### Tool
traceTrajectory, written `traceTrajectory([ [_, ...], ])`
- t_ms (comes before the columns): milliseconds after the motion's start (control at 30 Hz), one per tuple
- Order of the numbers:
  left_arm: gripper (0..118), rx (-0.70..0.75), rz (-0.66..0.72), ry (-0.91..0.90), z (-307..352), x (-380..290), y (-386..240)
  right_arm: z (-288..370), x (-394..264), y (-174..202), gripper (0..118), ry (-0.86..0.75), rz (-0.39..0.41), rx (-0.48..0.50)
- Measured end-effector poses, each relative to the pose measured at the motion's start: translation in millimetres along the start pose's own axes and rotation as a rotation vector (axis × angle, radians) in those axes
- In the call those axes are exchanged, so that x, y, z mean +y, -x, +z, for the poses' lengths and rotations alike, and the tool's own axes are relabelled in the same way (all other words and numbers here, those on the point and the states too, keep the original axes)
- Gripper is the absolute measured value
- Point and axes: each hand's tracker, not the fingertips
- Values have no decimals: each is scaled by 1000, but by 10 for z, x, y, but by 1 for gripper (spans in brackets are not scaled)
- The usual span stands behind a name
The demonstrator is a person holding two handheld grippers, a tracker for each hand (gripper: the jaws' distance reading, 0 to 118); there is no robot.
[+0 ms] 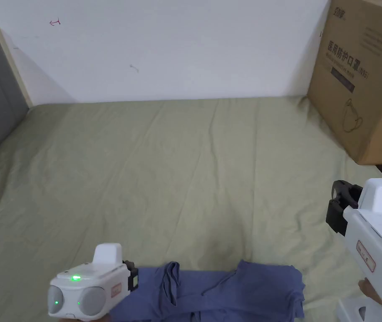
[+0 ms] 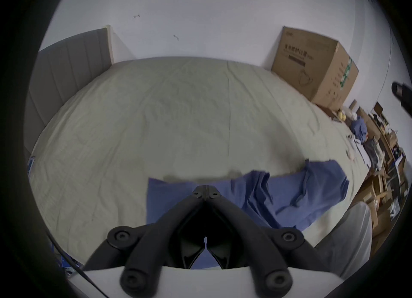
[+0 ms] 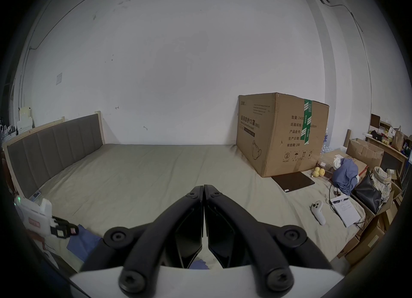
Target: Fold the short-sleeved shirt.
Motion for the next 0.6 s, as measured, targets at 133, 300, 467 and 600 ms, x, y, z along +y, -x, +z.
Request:
traceTrajectory([
  [133,0,-18,-36,64,-363,-207,-91,9,-34,-51,0,10,-4,-7],
  [300,0,-57,-147,136,-607,-338,-417,-3,-81,-128,0,24,-9,-25],
  [467,0,-80,-236,147,-661,-367,-724,-22,-129,-171,0,40,-16,-34],
  [600,0,-98,-245,145,-647,-417,-902,-48,-157,-173,0,50,-18,-35],
])
